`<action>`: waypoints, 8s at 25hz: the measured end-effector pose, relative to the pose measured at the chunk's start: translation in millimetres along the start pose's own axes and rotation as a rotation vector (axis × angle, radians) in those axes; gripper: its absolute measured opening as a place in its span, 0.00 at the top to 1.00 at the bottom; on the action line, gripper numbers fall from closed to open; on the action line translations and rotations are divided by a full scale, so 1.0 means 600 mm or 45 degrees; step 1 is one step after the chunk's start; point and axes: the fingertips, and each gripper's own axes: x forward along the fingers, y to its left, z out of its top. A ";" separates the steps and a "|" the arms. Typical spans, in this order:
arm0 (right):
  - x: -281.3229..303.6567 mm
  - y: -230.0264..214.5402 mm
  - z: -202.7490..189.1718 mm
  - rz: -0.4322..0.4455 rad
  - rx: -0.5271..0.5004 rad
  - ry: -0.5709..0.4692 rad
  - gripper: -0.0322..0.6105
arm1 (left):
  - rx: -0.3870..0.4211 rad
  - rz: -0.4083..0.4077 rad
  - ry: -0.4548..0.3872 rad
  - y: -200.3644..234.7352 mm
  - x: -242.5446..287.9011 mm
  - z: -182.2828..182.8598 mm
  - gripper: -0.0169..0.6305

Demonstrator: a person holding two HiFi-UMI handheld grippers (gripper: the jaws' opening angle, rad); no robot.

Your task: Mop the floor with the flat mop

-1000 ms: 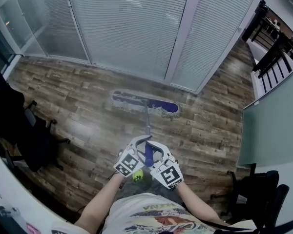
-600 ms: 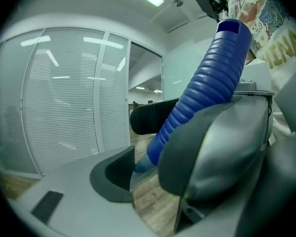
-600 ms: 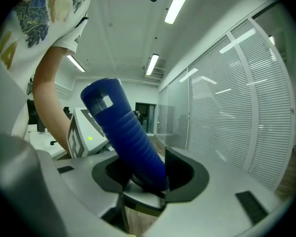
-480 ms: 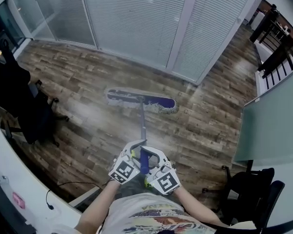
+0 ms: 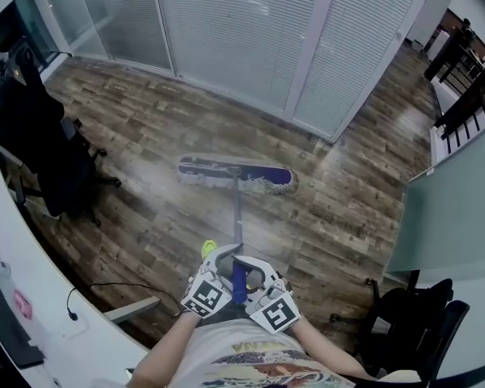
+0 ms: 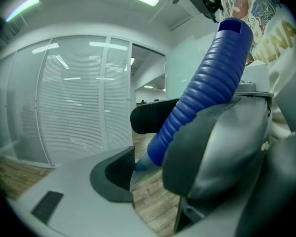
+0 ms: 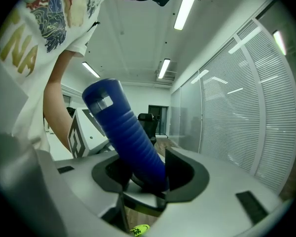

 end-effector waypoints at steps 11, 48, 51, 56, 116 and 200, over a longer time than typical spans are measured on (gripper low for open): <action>0.046 -0.057 0.002 0.045 -0.007 0.010 0.67 | 0.041 0.010 -0.013 0.070 0.026 0.013 0.70; 0.583 -0.774 0.035 -0.062 -0.013 -0.157 0.66 | 0.081 -0.030 0.039 0.882 0.378 0.112 0.70; 0.589 -0.850 0.024 -0.077 0.024 -0.179 0.66 | 0.081 -0.033 0.060 0.922 0.438 0.125 0.70; 0.596 -0.913 0.004 -0.099 0.070 -0.193 0.66 | 0.082 -0.038 0.090 0.957 0.493 0.126 0.69; -0.063 -0.009 -0.022 0.438 -0.037 -0.061 0.63 | 0.255 0.097 0.005 -0.036 0.054 0.015 0.73; 0.613 -0.347 0.069 0.489 -0.044 -0.128 0.63 | -0.049 0.259 0.043 0.742 0.023 -0.037 0.72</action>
